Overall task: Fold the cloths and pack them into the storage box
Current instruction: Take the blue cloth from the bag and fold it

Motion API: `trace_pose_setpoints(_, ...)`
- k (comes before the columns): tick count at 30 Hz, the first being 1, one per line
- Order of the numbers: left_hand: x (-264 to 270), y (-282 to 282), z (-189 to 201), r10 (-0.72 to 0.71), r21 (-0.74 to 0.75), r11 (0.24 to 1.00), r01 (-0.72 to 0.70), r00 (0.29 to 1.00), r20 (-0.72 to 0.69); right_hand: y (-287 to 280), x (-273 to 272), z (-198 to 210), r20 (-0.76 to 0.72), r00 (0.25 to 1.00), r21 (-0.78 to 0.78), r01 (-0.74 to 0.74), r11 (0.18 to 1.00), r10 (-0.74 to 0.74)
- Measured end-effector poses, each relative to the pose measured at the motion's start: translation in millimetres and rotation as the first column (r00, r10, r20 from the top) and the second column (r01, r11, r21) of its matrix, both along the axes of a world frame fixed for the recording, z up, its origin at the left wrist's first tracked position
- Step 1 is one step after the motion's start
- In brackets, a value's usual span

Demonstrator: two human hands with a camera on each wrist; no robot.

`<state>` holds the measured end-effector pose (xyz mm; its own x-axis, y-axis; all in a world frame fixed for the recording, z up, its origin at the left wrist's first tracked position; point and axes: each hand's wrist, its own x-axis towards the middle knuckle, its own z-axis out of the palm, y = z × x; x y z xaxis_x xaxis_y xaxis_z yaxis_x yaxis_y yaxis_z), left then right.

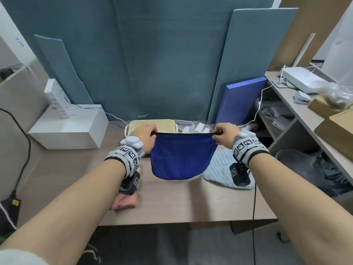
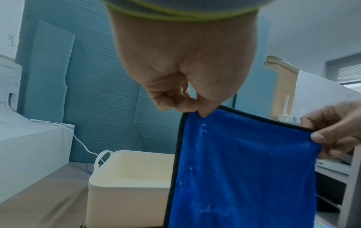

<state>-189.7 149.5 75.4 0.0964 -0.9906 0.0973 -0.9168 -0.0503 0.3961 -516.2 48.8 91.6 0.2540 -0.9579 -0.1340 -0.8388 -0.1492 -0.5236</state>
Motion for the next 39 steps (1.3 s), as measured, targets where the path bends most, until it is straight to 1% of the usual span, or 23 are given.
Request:
trace_pose_setpoints(2,-4.9,2.9,5.4,0.007,-0.026,1.000,-0.008,0.999,-0.036,-1.5,-3.9,8.0,-0.036,0.999,-0.025,-0.030,0.999,0.029)
trace_pose_setpoints(4,-6.9,9.6,2.7,0.003,0.017,1.000,-0.001,0.996,-0.086,3.7,-7.4,9.4,-0.057,0.997,0.009,-0.048,0.999,0.049)
trace_pose_setpoints(6,-13.3,23.2,-10.5,0.020,0.086,0.996,-0.012,0.995,-0.095,12.4,-17.6,-2.7,-0.096,0.990,0.066,-0.101,0.993,0.107)
trace_pose_setpoints(9,-26.1,51.9,-38.7,0.023,0.174,0.985,-0.006,0.995,-0.096,30.7,-31.8,-45.9,-0.091,0.982,0.197,-0.147,0.969,0.168)
trace_pose_setpoints(11,-37.6,77.1,-65.7,0.018,0.276,0.961,0.003,0.997,-0.073,50.4,-43.3,-82.8,-0.118,0.971,0.253,-0.174,0.952,0.209)
trace_pose_setpoints(13,-47.5,100.5,-95.2,0.003,0.407,0.913,0.001,1.000,-0.009,70.8,-52.8,-114.7,-0.120,0.962,0.310,-0.199,0.930,0.246)
trace_pose_setpoints(15,-57.3,122.6,-121.0,-0.018,0.509,0.861,0.005,1.000,0.020,88.0,-62.1,-145.3,-0.122,0.951,0.366,-0.223,0.903,0.285)
trace_pose_setpoints(18,-67.3,146.5,-147.8,-0.037,0.595,0.803,0.014,0.999,0.027,102.1,-69.2,-173.2,-0.141,0.917,0.438,-0.280,0.854,0.372)
trace_pose_setpoints(21,-71.8,154.9,-160.0,-0.008,0.627,0.779,-0.003,1.000,0.015,108.0,-73.7,-184.7,-0.130,0.896,0.459,-0.326,0.826,0.426)
trace_pose_setpoints(23,-67.0,145.9,-167.0,0.017,0.624,0.781,-0.019,1.000,0.010,98.3,-71.3,-190.0,-0.120,0.917,0.456,-0.289,0.842,0.380)
trace_pose_setpoints(26,-55.9,128.5,-165.0,0.042,0.574,0.817,-0.053,0.999,0.034,80.3,-64.0,-191.6,-0.048,0.967,0.433,-0.206,0.878,0.251)
trace_pose_setpoints(29,-39.6,101.4,-162.9,0.069,0.523,0.849,-0.075,0.997,0.032,57.5,-48.2,-187.3,0.008,0.989,0.408,-0.139,0.902,0.149)
trace_pose_setpoints(33,-17.1,60.9,-170.8,0.099,0.447,0.888,-0.109,0.994,0.048,23.2,-21.4,-183.1,-0.008,0.992,0.315,-0.115,0.942,0.124)
trace_pose_setpoints(37,3.2,23.1,-187.3,0.087,0.473,0.875,-0.098,0.995,0.045,-10.8,1.5,-189.8,-0.041,0.995,0.291,-0.075,0.954,0.091)
trace_pose_setpoints(39,10.7,7.1,-195.5,0.081,0.494,0.863,-0.108,0.994,0.076,-20.7,7.2,-193.6,-0.050,0.997,0.278,-0.045,0.959,0.061)
